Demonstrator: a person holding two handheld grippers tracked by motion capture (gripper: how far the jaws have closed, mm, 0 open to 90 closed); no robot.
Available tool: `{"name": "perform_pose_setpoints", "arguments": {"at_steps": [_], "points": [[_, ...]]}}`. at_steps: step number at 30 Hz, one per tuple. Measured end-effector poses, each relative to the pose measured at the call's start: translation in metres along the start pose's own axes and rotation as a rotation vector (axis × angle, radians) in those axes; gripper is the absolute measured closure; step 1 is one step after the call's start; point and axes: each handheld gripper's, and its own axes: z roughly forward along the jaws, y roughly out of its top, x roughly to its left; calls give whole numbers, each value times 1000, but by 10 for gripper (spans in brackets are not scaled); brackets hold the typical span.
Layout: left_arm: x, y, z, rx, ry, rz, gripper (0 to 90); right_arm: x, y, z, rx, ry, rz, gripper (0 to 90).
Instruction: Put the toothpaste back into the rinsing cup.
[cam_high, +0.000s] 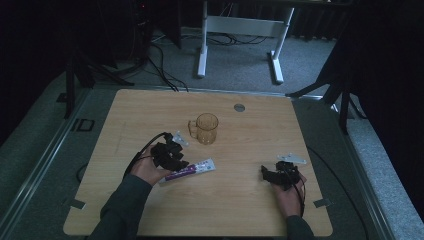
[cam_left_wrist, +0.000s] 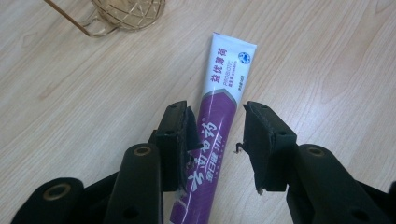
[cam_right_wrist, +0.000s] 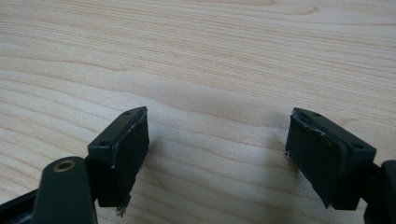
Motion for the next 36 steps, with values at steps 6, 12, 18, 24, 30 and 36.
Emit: {"name": "perform_pose_setpoints", "arguments": {"at_steps": [6,12,18,24,30,36], "points": [[-1,1,6,32,-3,8,589,0,0,0,0,0,-2,214],[-1,2,11,64,1,20,584,0,0,0,0,0,-2,215],[0,2,14,83,1,21,576,0,0,0,0,0,-2,214],[0,2,18,94,6,23,571,0,0,0,0,0,-2,214],[-2,2,25,116,25,40,564,0,0,0,0,0,-2,214],[-5,3,30,154,45,66,564,0,0,0,0,0,-2,214]]}}
